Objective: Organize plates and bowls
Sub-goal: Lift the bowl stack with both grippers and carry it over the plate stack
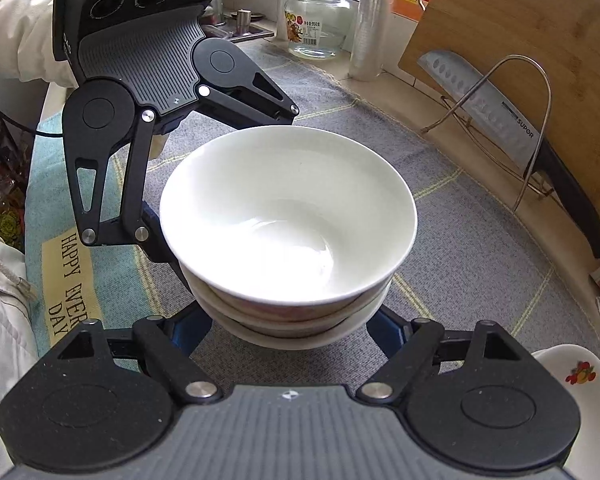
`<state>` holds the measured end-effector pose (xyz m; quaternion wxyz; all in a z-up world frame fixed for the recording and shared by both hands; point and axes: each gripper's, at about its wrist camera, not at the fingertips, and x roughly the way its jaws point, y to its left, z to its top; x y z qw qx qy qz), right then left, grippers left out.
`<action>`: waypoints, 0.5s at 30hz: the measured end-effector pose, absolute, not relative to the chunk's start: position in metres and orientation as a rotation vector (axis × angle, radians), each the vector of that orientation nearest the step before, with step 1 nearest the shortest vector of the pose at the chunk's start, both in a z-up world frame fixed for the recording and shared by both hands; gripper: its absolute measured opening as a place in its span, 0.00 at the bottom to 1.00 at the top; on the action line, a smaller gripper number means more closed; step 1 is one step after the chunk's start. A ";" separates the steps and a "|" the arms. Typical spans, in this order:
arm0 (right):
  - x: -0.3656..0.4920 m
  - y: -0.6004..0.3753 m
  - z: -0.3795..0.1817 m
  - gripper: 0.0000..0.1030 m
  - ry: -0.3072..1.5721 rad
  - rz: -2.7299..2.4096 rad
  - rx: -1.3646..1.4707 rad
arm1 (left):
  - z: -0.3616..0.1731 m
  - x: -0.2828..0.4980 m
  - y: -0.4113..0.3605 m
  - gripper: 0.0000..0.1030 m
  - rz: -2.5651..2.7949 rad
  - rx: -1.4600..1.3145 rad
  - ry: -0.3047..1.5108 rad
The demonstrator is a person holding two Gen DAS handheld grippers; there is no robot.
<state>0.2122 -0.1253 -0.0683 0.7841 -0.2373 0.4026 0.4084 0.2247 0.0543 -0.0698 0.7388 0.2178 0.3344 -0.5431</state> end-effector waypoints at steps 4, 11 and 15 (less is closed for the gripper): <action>0.212 -0.126 -0.068 0.85 0.876 0.882 -0.509 | -0.070 0.226 0.053 0.83 -1.202 0.477 0.733; 0.213 -0.124 -0.067 0.85 0.884 0.876 -0.512 | -0.072 0.227 0.053 0.84 -1.217 0.475 0.729; 0.213 -0.123 -0.067 0.85 0.889 0.869 -0.512 | -0.073 0.229 0.053 0.85 -1.227 0.468 0.726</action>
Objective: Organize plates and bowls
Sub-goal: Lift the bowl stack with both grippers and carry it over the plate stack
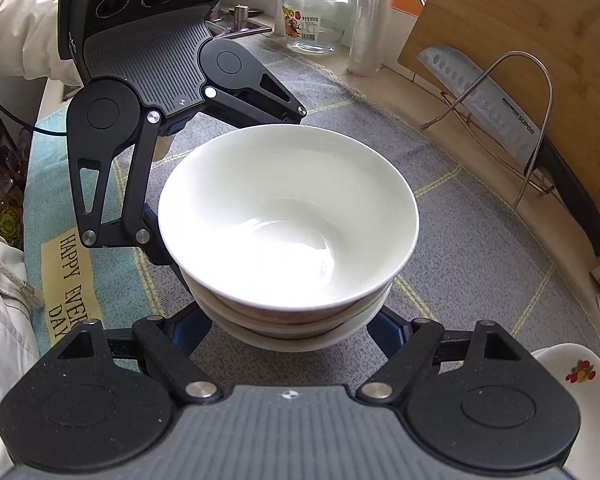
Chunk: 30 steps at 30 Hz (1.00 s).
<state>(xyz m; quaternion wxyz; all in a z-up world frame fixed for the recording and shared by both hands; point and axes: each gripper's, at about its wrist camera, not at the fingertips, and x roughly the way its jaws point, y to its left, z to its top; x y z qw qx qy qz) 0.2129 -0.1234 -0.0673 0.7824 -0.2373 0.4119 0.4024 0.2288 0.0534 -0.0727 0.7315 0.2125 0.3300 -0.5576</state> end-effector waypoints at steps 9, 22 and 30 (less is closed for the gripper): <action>0.212 -0.123 -0.067 0.84 0.911 0.836 -0.496 | -0.073 0.229 0.053 0.85 -1.239 0.475 0.710; 0.208 -0.135 -0.060 0.83 0.893 0.901 -0.516 | -0.066 0.215 0.044 0.84 -1.129 0.483 0.746; 0.203 -0.158 -0.036 0.82 0.848 0.937 -0.535 | -0.044 0.206 0.024 0.84 -1.070 0.470 0.727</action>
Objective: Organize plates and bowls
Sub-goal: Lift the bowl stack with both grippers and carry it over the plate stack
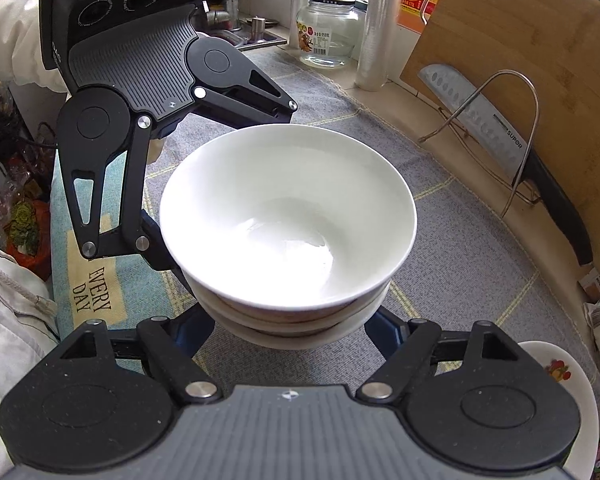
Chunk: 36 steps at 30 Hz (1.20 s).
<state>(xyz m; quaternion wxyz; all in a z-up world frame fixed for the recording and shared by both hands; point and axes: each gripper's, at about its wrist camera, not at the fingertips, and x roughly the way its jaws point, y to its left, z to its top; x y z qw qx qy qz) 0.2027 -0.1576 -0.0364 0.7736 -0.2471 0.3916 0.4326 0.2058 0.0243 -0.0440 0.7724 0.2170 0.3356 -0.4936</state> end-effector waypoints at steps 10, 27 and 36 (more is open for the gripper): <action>0.204 -0.205 -0.013 0.82 0.808 0.941 -0.542 | -0.022 0.204 -0.025 0.84 -1.046 0.493 0.696; 0.225 -0.309 -0.008 0.82 0.818 0.802 -0.524 | -0.032 0.253 -0.125 0.84 -1.152 0.551 0.632; 0.236 -0.334 -0.030 0.82 0.859 0.736 -0.505 | -0.051 0.276 -0.153 0.84 -1.187 0.586 0.653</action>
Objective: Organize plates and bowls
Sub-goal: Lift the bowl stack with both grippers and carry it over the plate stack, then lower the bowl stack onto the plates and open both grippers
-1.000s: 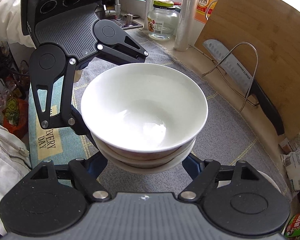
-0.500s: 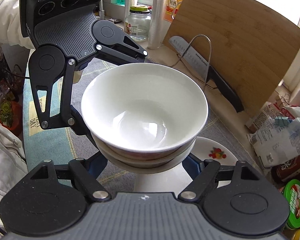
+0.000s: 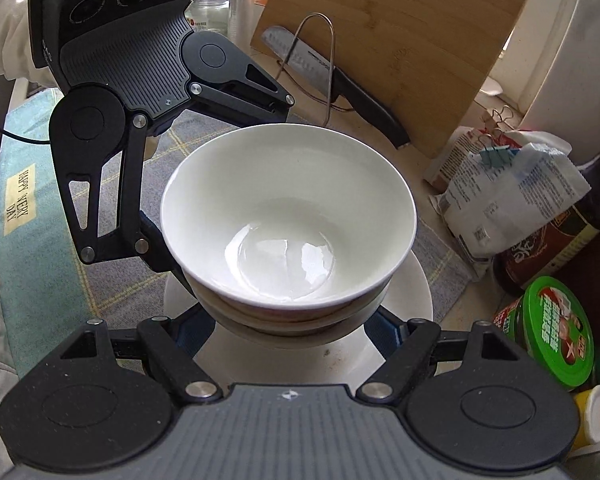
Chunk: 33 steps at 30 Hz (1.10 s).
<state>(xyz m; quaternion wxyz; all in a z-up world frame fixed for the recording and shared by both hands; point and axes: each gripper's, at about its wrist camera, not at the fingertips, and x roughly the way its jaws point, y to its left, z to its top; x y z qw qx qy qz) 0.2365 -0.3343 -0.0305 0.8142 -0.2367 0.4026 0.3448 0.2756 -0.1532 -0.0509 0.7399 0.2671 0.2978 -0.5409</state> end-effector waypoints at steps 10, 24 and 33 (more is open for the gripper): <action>0.240 -0.340 -0.038 0.82 0.874 0.715 -0.482 | -0.054 0.285 -0.162 0.84 -1.189 0.585 0.670; 0.234 -0.339 -0.038 0.97 0.859 0.679 -0.426 | -0.050 0.269 -0.150 0.97 -1.070 0.513 0.614; 0.210 -0.334 -0.025 0.99 0.862 0.549 -0.394 | -0.019 0.219 -0.106 0.99 -0.819 0.327 0.484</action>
